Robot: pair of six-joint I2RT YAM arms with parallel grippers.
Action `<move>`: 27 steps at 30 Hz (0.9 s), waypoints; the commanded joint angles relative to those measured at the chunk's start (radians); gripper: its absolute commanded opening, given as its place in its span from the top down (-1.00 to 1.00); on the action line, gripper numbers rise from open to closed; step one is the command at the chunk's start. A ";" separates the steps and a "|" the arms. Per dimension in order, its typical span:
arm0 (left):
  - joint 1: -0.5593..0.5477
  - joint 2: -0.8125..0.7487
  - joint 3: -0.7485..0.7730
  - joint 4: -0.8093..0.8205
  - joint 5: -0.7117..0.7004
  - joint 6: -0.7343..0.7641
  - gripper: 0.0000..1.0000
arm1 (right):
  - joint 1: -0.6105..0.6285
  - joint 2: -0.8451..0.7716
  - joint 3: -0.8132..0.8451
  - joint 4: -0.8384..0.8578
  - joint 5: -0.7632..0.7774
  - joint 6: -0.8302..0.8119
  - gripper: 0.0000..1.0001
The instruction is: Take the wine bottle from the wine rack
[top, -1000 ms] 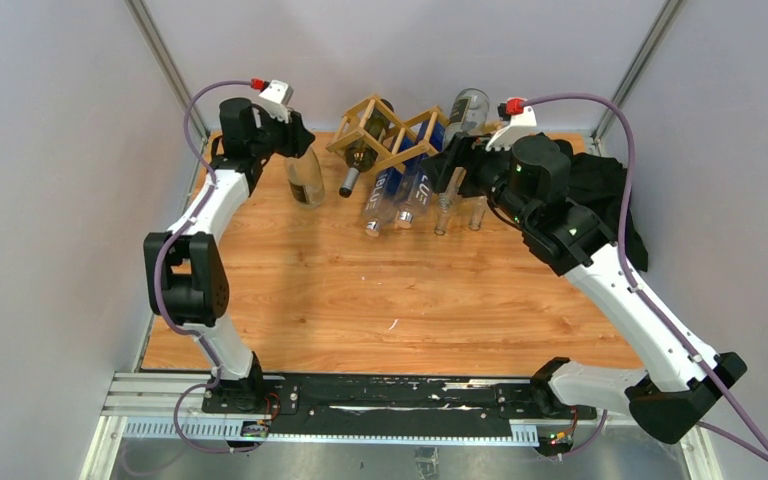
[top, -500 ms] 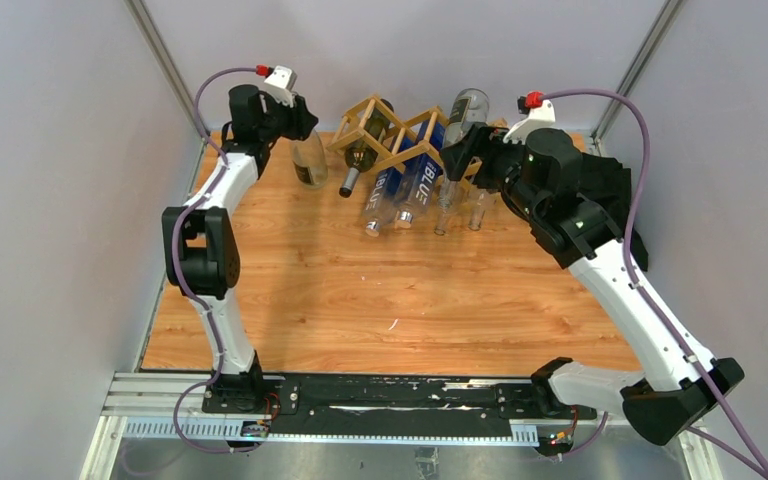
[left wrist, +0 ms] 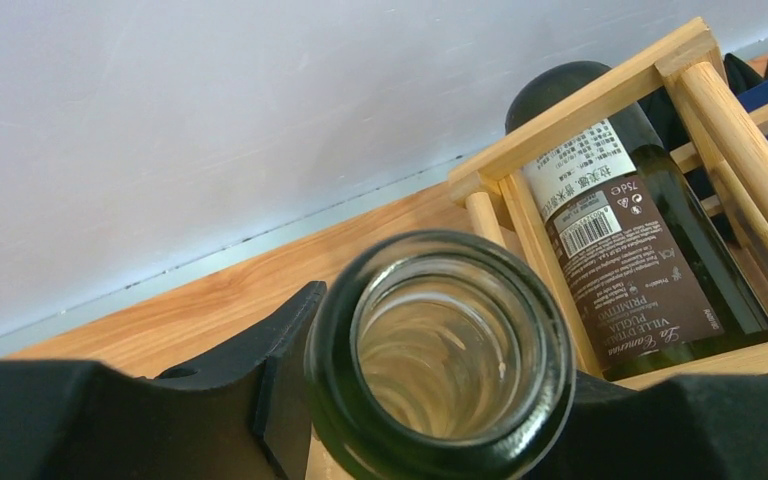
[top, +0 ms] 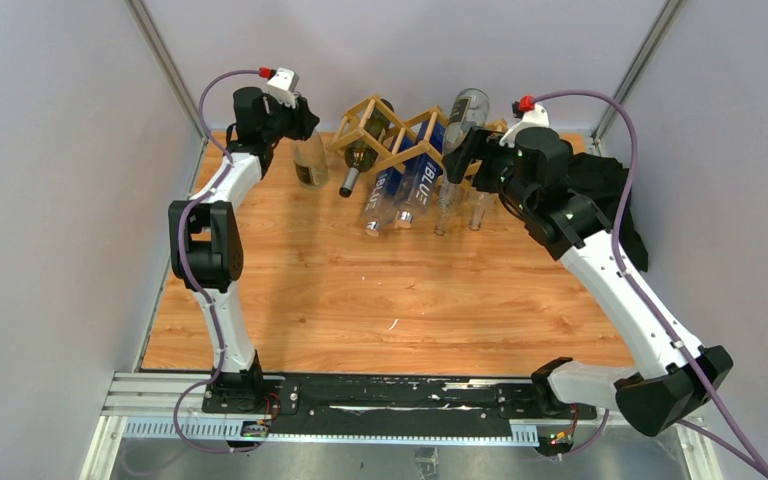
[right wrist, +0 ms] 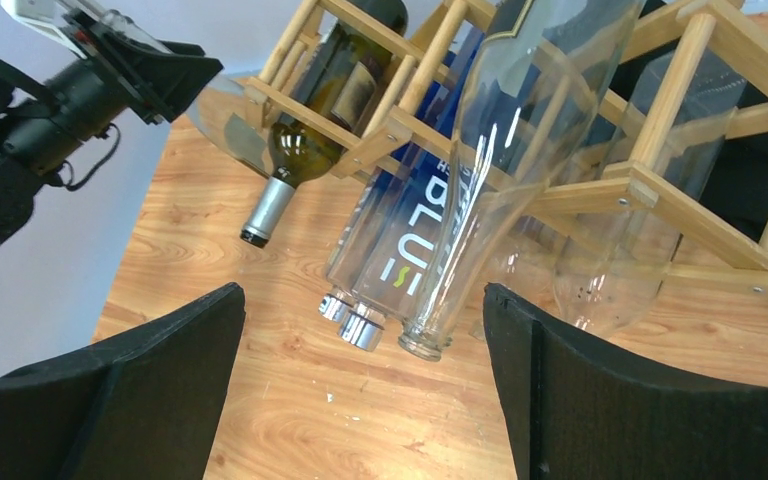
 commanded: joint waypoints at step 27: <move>0.224 -0.583 -0.029 -0.725 0.142 0.134 -1.00 | -0.009 0.372 0.179 -0.198 0.104 0.136 -0.86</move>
